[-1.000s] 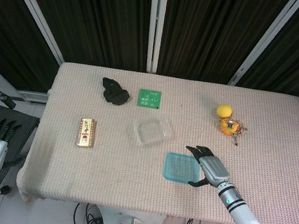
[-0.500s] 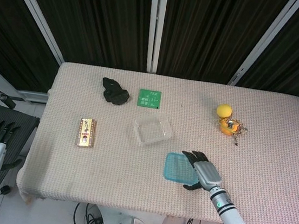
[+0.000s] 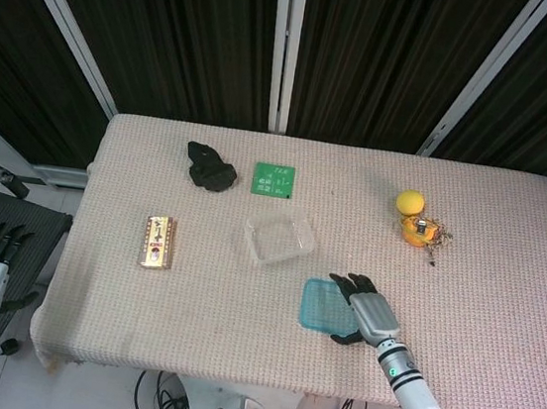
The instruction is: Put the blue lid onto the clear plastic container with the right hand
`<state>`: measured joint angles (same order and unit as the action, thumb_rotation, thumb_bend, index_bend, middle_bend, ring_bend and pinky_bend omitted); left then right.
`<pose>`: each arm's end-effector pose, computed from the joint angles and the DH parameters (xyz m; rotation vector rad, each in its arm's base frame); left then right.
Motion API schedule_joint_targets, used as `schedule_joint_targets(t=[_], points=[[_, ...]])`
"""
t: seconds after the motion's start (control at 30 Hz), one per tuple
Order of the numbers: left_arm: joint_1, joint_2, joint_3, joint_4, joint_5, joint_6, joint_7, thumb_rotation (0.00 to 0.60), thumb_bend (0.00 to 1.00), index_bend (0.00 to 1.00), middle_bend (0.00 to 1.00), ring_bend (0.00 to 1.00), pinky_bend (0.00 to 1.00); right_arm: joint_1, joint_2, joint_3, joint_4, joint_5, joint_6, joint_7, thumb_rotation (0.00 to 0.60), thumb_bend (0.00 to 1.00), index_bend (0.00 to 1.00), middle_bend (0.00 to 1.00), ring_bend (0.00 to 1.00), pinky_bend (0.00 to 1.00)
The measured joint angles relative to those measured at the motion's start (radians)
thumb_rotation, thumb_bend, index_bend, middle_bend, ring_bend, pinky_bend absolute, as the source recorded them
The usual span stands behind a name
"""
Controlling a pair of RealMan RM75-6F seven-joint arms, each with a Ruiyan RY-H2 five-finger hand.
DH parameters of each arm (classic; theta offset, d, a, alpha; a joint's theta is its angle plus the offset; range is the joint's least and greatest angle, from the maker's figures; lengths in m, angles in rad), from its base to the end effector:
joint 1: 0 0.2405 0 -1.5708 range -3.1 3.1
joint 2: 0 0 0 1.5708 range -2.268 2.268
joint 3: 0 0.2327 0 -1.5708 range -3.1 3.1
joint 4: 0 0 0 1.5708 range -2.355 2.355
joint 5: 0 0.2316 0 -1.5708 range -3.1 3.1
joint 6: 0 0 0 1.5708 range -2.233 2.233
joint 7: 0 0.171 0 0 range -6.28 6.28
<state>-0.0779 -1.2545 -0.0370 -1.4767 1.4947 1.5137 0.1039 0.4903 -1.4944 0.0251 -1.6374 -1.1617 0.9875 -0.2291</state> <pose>-0.3124 0.2039 0.1029 -1.3953 -0.8211 -0.8274 -0.1918 -0.2601 -0.0636 1.8150 -1.3222 0.8164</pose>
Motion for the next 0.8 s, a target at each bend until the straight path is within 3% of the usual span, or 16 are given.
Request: schedule_joint_targets(t=[0.2,0.37,0.47,0.6,0.8], points=[[0.001,-0.005,-0.001,0.006,-0.001,0.0,-0.005,0.6,0.0,0.16,0.09,0.0,0.0,0.004,-0.01,0.005,0.012,0.006,-0.007,-0.005,0.6,0.06,0.0,0.18,0.0,0.0],[0.002,-0.005,0.0,0.006,-0.001,-0.001,-0.006,0.6,0.0,0.16,0.09,0.0,0.0,0.009,-0.014,0.012,0.02,-0.001,-0.015,0.008,0.6,0.19,0.07,0.29,0.0,0.0],[0.002,-0.002,-0.001,0.004,-0.001,-0.001,-0.005,0.6,0.0,0.16,0.09,0.0,0.0,0.015,0.014,0.011,0.011,-0.038,-0.025,0.031,0.6,0.24,0.1,0.3,0.0,0.0],[0.002,0.003,-0.002,-0.003,-0.002,-0.001,0.003,0.6,0.0,0.16,0.09,0.0,0.0,0.033,0.109,0.007,-0.032,-0.117,-0.048,0.079,0.6,0.24,0.1,0.3,0.0,0.0],[0.0,0.007,-0.005,-0.024,-0.004,-0.001,0.025,0.6,0.0,0.16,0.09,0.0,0.0,0.091,0.324,0.026,-0.143,-0.249,-0.088,0.161,0.6,0.24,0.11,0.31,0.0,0.0]])
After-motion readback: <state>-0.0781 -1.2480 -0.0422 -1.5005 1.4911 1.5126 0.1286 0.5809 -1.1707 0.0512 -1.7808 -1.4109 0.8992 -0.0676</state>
